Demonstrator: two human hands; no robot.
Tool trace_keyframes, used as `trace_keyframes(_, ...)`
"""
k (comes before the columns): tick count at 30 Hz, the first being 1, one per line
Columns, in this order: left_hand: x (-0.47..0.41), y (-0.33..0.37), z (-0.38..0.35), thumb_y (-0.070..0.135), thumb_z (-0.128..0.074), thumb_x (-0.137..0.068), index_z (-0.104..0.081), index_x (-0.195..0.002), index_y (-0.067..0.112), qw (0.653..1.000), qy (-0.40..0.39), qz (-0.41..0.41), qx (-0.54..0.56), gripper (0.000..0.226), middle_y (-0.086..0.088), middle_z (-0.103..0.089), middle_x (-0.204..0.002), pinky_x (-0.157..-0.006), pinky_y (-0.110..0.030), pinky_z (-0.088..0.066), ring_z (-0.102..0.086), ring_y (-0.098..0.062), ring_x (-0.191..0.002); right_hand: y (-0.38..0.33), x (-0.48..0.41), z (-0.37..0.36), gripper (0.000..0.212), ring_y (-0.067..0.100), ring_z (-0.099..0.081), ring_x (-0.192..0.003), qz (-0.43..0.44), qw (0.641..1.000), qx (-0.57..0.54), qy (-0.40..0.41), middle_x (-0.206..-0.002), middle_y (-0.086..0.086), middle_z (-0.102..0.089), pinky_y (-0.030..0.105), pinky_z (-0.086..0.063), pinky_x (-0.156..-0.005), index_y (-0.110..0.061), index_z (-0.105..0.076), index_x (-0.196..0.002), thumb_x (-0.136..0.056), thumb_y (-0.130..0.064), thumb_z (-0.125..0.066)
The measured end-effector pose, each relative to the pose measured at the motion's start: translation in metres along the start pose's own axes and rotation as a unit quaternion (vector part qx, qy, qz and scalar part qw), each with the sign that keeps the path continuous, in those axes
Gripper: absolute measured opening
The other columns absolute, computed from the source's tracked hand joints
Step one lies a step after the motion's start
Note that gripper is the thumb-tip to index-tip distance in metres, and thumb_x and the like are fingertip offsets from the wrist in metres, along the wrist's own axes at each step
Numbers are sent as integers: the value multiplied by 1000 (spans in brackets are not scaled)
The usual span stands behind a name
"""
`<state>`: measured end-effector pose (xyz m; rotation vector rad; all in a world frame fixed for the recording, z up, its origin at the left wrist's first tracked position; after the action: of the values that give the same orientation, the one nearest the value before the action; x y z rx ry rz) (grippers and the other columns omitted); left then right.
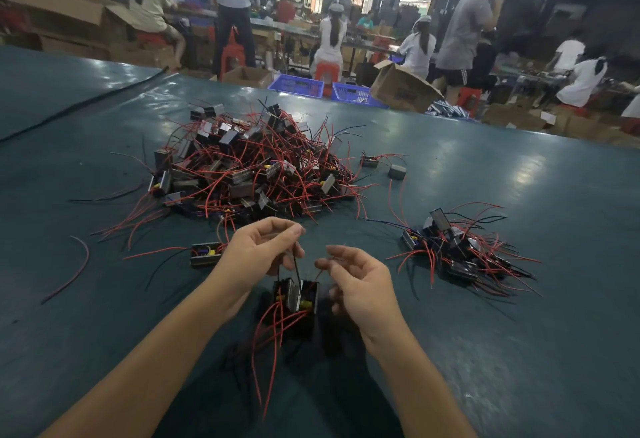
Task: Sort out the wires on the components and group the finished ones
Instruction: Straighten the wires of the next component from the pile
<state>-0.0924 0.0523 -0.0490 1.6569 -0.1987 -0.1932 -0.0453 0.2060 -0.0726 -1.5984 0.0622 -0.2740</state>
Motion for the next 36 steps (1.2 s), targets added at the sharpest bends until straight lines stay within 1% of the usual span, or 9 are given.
trace_keyframes(5,0,6,15,24,-62,-93,-68,-89,13,995,81,-36,-49,12,0,-73,-72,-47,-16,-42,-63,-8,-55,-9,-1,12,20,3,-58,-52,48,998,-1,49,-74,-3,-74,18,-42,-42,-15,-56,-114,-95,-9,-60)
trace_keyframes(9,1,6,15,23,-62,-93,-68,-89,14,995,85,-30,-33,12,1,-74,-75,-44,-15,-43,-68,-12,-57,-11,0,14,65,4,-66,-66,74,996,2,58,-82,-4,-76,18,-47,-47,-25,-16,-149,-99,-10,-54)
trace_keyframes(11,1,4,14,23,-62,-93,-68,-89,13,997,82,-13,-2,13,0,-74,-75,-42,-15,-42,-68,-15,-56,-12,0,17,74,6,-67,-68,85,994,1,63,-84,-4,-76,17,-47,-49,-21,-2,-155,-100,-10,-52)
trace_keyframes(17,1,1,18,21,-63,-93,-67,-93,11,995,98,5,12,11,0,-74,-74,-39,-15,-41,-68,-15,-53,-17,-3,31,53,4,-64,-57,104,990,28,96,-72,-4,-74,28,-49,-62,-13,-23,-152,-104,-15,-44)
trace_keyframes(22,1,5,16,16,-65,-92,-68,-98,15,996,83,-26,-33,7,0,-76,-83,-44,-19,-48,-74,-17,-71,-19,-2,37,60,1,-59,-56,120,985,25,123,-74,-5,-74,20,-47,-54,-12,-15,-154,-103,-16,-47)
trace_keyframes(25,0,6,14,13,-66,-91,-68,-98,22,991,73,-50,-97,11,-1,-75,-88,-51,-23,-52,-73,-14,-76,-18,-4,39,51,3,-60,-58,129,981,30,138,-77,-7,-75,24,-48,-56,-12,-29,-149,-103,-18,-48)
trace_keyframes(30,-1,5,14,19,-71,-87,-67,-93,32,972,56,-80,-214,14,9,-71,-88,-74,-28,-56,-70,-11,-76,-20,-5,45,22,4,-63,-60,147,974,39,167,-77,-10,-74,26,-51,-59,-25,-56,-122,-102,-19,-49)
trace_keyframes(33,6,19,8,8,-71,-83,-66,-87,31,936,36,-175,-303,24,15,-66,-84,-67,-11,-46,-62,-3,-74,-19,-5,49,18,0,-62,-63,152,969,35,190,-75,-11,-73,28,-50,-66,-36,-56,-106,-102,-20,-49)
trace_keyframes(36,16,29,-10,-3,-65,-75,-70,-80,29,909,-70,-230,-341,32,13,-63,-87,-67,-11,-41,-58,-12,-78,-18,-6,52,20,-1,-63,-66,147,969,38,196,-74,-12,-73,28,-49,-68,-38,-54,-104,-102,-19,-48)
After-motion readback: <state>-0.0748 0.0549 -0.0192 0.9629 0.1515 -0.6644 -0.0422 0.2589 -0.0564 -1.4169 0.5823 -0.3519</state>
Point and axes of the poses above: each hand's wrist, its own x-axis away from the middle knuckle, its own z-axis out of the back of the hand, y = z × x, the point moved 8 cm from there along -x, towards the middle knuckle
